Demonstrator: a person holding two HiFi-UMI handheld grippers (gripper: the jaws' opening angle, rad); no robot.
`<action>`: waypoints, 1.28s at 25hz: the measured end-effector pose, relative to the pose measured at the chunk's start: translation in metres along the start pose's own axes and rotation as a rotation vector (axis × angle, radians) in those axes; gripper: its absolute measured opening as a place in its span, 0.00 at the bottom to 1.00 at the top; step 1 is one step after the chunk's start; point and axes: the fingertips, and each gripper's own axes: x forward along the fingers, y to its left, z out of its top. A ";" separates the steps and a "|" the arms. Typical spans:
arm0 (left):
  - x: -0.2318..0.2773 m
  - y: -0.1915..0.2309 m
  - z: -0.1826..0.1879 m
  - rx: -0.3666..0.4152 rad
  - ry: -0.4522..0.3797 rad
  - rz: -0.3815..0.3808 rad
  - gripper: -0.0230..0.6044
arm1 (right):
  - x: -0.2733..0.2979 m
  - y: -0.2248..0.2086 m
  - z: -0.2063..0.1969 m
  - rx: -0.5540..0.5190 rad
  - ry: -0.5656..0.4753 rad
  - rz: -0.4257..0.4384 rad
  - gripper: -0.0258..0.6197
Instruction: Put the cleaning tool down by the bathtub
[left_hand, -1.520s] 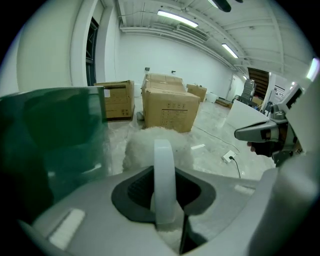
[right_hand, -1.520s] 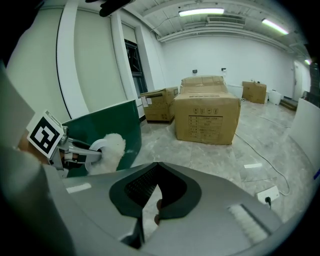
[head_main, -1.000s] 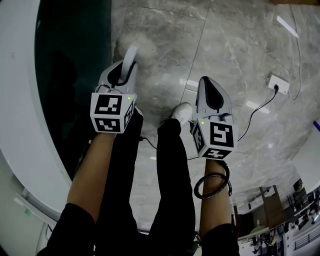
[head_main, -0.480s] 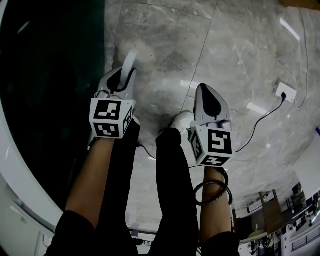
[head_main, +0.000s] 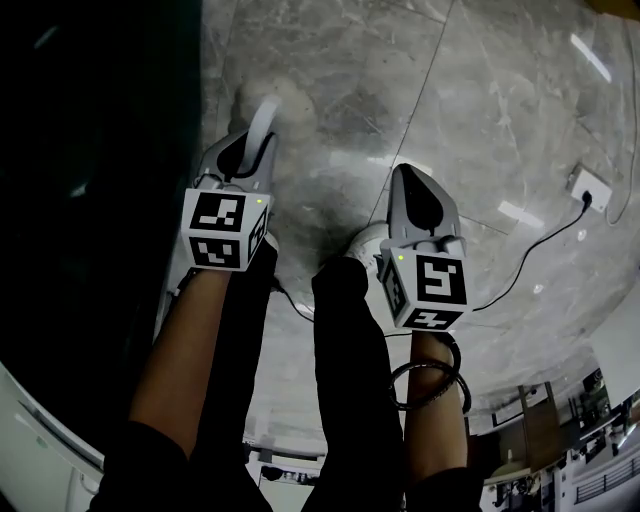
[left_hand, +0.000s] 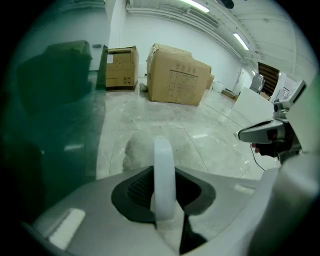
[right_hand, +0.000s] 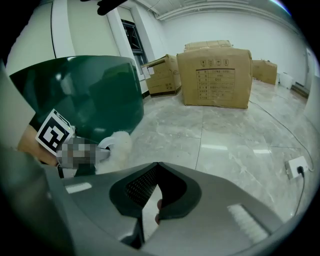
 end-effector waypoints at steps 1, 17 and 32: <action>0.004 0.001 -0.005 -0.004 0.005 0.001 0.17 | 0.003 0.000 -0.004 -0.001 0.004 0.002 0.07; 0.046 0.013 -0.065 0.009 0.069 -0.001 0.17 | 0.041 -0.006 -0.063 0.021 0.062 0.020 0.07; 0.064 0.025 -0.106 -0.001 0.130 0.017 0.17 | 0.070 -0.006 -0.085 0.001 0.103 0.065 0.07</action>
